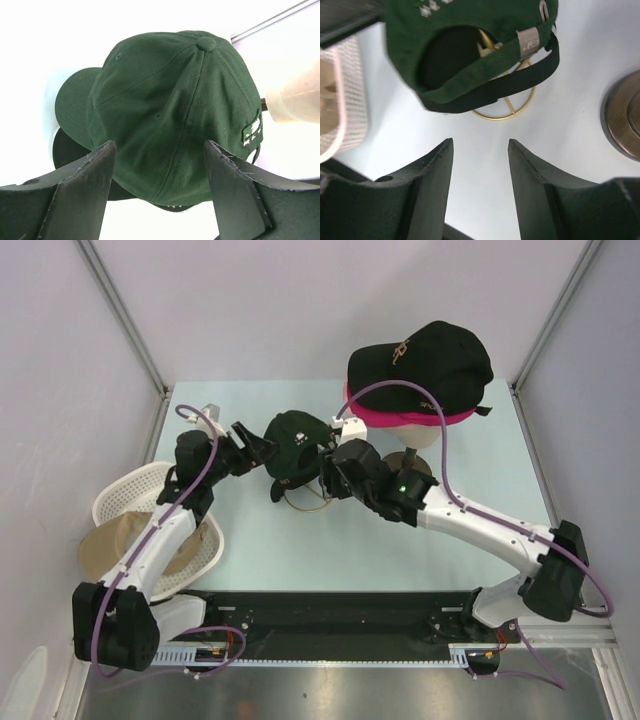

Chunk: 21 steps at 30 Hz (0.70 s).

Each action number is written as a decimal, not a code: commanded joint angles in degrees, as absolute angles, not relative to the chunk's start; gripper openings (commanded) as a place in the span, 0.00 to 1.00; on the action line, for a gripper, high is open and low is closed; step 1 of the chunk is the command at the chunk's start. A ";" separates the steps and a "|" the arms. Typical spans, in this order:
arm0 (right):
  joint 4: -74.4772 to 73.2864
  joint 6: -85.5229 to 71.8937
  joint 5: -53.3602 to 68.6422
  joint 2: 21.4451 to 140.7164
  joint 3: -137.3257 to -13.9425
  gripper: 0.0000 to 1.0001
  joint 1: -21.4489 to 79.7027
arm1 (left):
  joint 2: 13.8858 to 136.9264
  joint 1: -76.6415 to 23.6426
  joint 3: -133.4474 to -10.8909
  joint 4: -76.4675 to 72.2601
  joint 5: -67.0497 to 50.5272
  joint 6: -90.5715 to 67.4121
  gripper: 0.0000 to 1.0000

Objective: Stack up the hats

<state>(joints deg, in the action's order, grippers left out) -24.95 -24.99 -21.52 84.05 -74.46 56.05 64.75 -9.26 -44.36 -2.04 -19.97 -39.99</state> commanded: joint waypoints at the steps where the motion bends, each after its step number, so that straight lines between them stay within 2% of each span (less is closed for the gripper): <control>1: -22.42 -26.80 -22.50 79.19 -76.37 0.53 56.95 | 62.05 -9.76 -45.96 -4.22 -21.53 -39.38 0.76; 11: -17.23 -27.33 -26.01 85.95 -81.65 0.55 54.50 | 59.24 -9.67 -51.23 2.61 -17.94 -35.96 0.80; 18: -19.58 -27.86 -28.12 90.43 -84.02 0.55 52.82 | 57.66 -9.58 -55.54 10.19 -9.15 -31.47 0.83; 21: -23.10 -28.83 -29.18 91.23 -84.20 0.55 52.73 | 55.82 -9.67 -56.34 15.02 -0.55 -31.81 0.83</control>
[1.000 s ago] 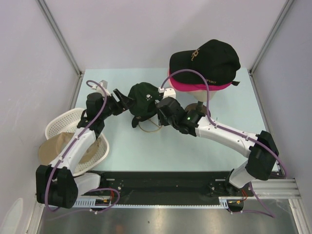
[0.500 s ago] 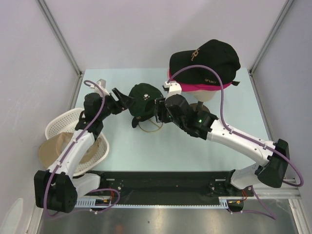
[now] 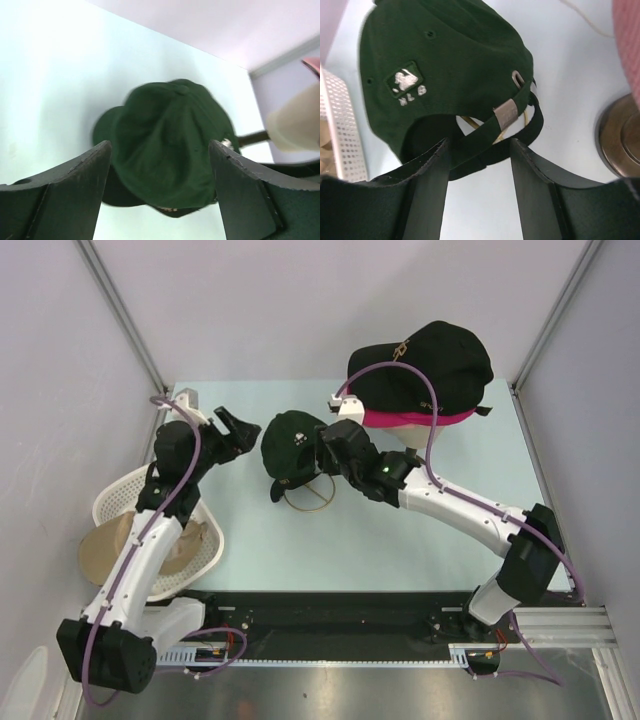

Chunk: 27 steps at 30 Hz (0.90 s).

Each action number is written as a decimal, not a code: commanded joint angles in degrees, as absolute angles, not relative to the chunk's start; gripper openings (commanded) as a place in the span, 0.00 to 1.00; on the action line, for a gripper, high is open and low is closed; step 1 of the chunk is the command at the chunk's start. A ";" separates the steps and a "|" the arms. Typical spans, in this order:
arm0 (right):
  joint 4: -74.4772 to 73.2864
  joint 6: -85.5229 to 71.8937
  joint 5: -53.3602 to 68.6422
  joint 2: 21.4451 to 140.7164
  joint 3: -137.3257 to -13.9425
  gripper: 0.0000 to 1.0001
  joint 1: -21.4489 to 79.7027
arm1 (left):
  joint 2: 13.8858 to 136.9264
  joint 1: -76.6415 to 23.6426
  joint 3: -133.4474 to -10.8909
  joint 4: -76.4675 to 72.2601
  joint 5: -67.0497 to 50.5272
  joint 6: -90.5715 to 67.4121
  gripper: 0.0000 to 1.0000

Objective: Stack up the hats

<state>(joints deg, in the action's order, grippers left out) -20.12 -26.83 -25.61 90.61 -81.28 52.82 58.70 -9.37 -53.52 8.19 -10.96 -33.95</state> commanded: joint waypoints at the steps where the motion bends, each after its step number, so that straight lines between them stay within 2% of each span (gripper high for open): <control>1: -23.90 -29.00 -29.53 90.97 -84.03 0.54 52.91 | 54.94 -9.67 -56.77 18.25 5.56 -31.99 0.83; 6: -26.98 -29.79 -31.11 90.18 -83.32 0.54 52.91 | 52.83 -9.49 -57.57 28.28 20.90 -32.96 0.87; 8: -27.16 -29.27 -31.20 90.78 -83.41 0.54 52.91 | 51.34 -8.54 -55.22 32.77 25.72 -34.01 0.97; 11: -28.47 -28.92 -30.76 92.02 -84.55 0.54 52.82 | 50.19 -3.01 -51.87 36.03 24.18 -34.71 1.00; 13: -28.74 -28.57 -31.02 91.85 -84.73 0.55 52.91 | 49.31 2.60 -49.76 37.18 21.63 -35.07 1.00; 15: -27.69 -27.25 -30.15 90.97 -84.38 0.58 52.91 | 48.08 2.81 -48.34 38.58 23.11 -34.46 1.00; 16: -26.29 -26.46 -29.45 90.53 -84.11 0.69 53.00 | 47.82 2.90 -48.17 38.84 23.29 -34.19 1.00; 19: -24.09 -24.44 -26.55 88.25 -84.37 0.83 53.43 | 47.46 2.90 -46.24 39.02 21.80 -31.47 1.00; 22: -22.94 -22.77 -26.45 86.93 -85.34 0.85 54.49 | 46.94 2.99 -43.70 40.26 18.22 -29.98 0.97; 27: -19.26 -21.36 -27.51 83.50 -85.52 0.85 54.84 | 46.32 4.56 -37.45 39.91 12.76 -32.34 0.83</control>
